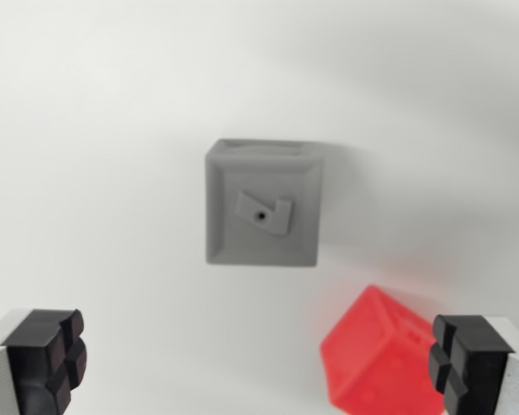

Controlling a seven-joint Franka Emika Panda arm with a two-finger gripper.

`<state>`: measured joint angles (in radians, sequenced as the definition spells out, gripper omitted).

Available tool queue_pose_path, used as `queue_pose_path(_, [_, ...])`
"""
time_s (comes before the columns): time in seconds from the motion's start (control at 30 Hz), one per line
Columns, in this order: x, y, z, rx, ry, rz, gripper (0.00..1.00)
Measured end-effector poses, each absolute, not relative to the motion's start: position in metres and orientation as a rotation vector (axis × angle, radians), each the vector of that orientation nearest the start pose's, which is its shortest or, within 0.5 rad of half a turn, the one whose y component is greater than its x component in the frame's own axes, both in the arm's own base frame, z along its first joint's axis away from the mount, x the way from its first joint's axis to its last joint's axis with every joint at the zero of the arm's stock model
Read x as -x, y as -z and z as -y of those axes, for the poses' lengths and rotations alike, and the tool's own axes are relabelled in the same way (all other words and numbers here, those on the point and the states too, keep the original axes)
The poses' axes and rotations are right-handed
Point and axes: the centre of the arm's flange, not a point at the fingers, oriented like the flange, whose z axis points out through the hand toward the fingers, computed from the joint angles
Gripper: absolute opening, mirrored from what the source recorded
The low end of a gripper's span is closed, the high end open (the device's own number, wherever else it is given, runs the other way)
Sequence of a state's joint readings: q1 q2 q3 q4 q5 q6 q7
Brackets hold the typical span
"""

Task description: Destack cube

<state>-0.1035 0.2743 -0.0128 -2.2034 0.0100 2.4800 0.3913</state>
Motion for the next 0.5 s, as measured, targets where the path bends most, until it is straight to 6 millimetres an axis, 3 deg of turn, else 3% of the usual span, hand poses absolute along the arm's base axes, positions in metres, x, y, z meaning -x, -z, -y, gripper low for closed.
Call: queue_pose_path(0.5, [-0.551,-0.32,0.064,3.035,0.004,-0.797,1.0])
